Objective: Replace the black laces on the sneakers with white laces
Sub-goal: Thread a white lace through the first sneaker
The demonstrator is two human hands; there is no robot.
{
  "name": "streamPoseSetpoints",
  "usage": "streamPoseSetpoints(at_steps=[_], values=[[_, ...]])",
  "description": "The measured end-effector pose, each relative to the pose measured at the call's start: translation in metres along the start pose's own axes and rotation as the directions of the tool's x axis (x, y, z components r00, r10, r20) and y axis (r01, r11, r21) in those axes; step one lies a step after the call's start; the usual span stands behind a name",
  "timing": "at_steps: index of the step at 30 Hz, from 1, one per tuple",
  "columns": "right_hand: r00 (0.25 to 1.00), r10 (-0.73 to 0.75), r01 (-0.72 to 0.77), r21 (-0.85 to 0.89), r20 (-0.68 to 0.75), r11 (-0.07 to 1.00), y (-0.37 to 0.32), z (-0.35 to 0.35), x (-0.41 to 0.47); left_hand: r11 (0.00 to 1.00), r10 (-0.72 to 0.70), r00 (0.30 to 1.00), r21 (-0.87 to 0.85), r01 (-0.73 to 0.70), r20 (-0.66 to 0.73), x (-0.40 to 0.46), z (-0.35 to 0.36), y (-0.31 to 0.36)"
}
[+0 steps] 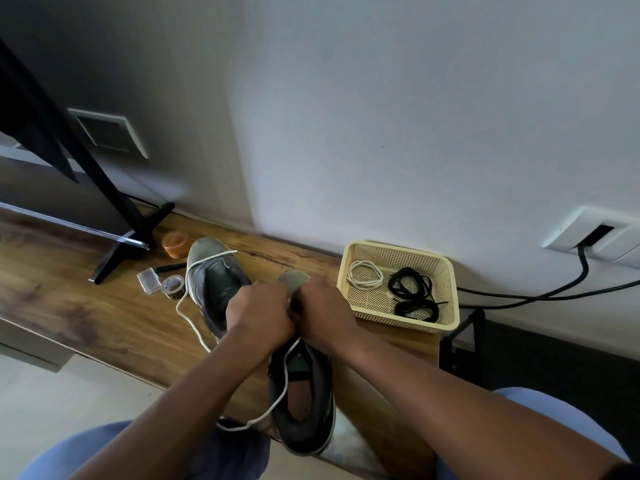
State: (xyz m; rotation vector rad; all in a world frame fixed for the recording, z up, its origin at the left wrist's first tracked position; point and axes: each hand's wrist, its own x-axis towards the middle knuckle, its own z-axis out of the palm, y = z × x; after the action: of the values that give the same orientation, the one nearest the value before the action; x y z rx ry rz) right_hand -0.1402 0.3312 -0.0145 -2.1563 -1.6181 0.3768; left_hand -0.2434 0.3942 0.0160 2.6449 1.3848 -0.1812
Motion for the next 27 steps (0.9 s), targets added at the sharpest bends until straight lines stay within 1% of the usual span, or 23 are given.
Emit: streamPoseSetpoints(at_steps=[3,6,12,18,22,27], values=[[0.997,0.069,-0.067,0.050,-0.022,0.996,0.003,-0.001,0.000,0.993,-0.030,1.000,-0.112,0.030,0.004,0.001,-0.002,-0.005],[0.994,0.110,-0.109,0.053,-0.020,0.993,0.002,-0.001,0.000,0.980,-0.062,0.998,-0.189,0.060,-0.006,0.002,-0.002,-0.009],[0.976,0.210,-0.202,0.141,-0.051,0.969,0.004,0.004,0.001,0.968,-0.088,0.996,-0.235,0.084,-0.007,0.003,-0.003,-0.011],[0.968,0.219,-0.201,0.147,-0.123,0.969,0.007,0.010,-0.006,0.963,-0.080,0.997,-0.257,0.083,0.023,0.003,-0.007,-0.008],[0.967,0.214,-0.190,0.166,-0.138,0.968,0.007,0.012,-0.006,0.962,-0.076,0.997,-0.261,0.082,0.033,0.003,-0.009,-0.010],[0.975,0.163,-0.149,0.098,-0.152,0.984,0.011,0.011,-0.006,0.962,-0.052,0.997,-0.264,0.066,0.058,0.003,-0.009,-0.012]])
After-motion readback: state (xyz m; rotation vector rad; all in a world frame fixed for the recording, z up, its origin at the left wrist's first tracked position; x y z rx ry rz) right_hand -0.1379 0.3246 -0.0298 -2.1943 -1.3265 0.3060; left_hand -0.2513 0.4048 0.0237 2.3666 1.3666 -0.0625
